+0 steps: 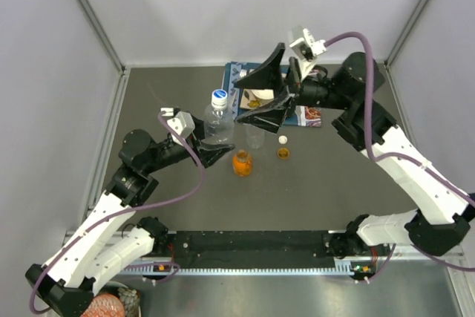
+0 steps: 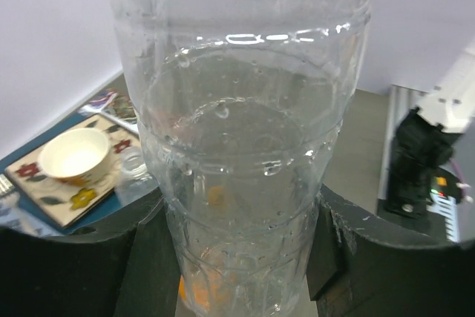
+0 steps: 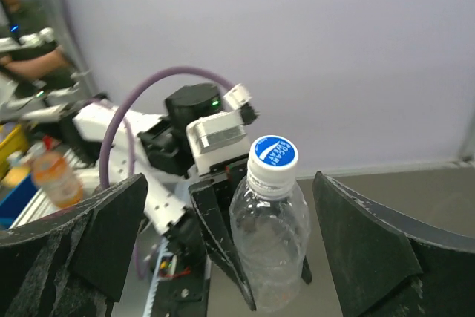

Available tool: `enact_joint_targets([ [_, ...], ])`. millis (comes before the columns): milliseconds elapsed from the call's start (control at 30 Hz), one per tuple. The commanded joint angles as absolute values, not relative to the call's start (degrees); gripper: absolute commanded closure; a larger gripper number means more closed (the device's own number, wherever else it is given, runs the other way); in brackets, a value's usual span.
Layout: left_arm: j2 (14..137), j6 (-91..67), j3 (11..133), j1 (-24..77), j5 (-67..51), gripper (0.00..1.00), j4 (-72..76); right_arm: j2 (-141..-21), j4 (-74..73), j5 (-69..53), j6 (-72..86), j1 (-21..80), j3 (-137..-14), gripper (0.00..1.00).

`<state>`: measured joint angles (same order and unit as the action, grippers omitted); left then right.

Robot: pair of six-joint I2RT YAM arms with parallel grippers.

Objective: Screw on the bottle caps
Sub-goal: Screw the bottle cap onto the plastic bottle.

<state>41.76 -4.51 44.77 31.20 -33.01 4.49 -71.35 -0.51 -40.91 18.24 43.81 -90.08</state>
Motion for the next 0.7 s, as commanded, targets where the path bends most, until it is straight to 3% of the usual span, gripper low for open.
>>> enact_joint_targets([
  [0,42.45,-8.34,44.56,30.94,-45.08,1.00,10.19,-77.33,4.56,-59.05,19.86,43.07,-94.82,0.09],
  [533,42.36,-7.91,44.12,30.94,-47.81,1.00,10.55,-84.64,25.13,-65.57,36.82,43.07,-95.63,0.27],
  [667,42.19,-7.91,43.95,30.94,-47.55,1.00,10.55,-85.43,25.67,-65.83,37.88,43.07,-96.06,0.36],
])
